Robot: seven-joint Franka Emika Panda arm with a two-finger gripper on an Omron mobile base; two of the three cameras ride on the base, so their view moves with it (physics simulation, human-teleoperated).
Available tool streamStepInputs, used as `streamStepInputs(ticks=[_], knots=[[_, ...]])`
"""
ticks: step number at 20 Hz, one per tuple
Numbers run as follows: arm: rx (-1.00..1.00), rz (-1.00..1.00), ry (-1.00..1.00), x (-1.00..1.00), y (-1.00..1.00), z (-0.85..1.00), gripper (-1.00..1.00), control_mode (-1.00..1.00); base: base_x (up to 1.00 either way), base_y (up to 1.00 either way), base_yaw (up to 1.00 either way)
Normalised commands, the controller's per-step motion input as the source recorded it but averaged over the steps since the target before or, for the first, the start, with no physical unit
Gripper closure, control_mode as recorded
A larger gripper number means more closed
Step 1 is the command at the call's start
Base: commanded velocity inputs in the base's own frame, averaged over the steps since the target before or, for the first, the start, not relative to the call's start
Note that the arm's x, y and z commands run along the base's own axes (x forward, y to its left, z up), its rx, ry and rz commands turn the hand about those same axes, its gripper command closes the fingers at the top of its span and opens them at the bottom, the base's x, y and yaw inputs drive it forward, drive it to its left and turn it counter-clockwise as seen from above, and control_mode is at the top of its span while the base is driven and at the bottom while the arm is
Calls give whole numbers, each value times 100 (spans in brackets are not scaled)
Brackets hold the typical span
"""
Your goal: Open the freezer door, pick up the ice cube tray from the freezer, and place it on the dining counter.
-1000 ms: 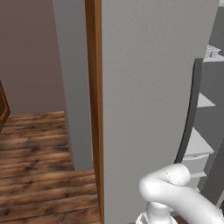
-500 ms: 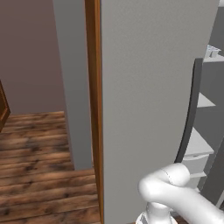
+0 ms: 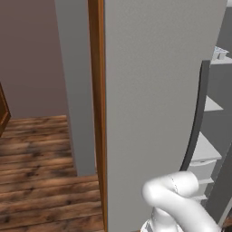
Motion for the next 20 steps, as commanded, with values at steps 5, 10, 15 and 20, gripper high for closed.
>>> streamStepInputs(ticks=[5,10,15,20], knots=[[0,-49,0,-54,59,16,-100,-100,0,0,0],[0,-58,0,-43,92,1,-100,-100,0,0,0],[-1,-56,0,-26,97,8,-100,-100,0,0,0],[-5,-43,0,15,80,43,-100,-100,0,0,0]])
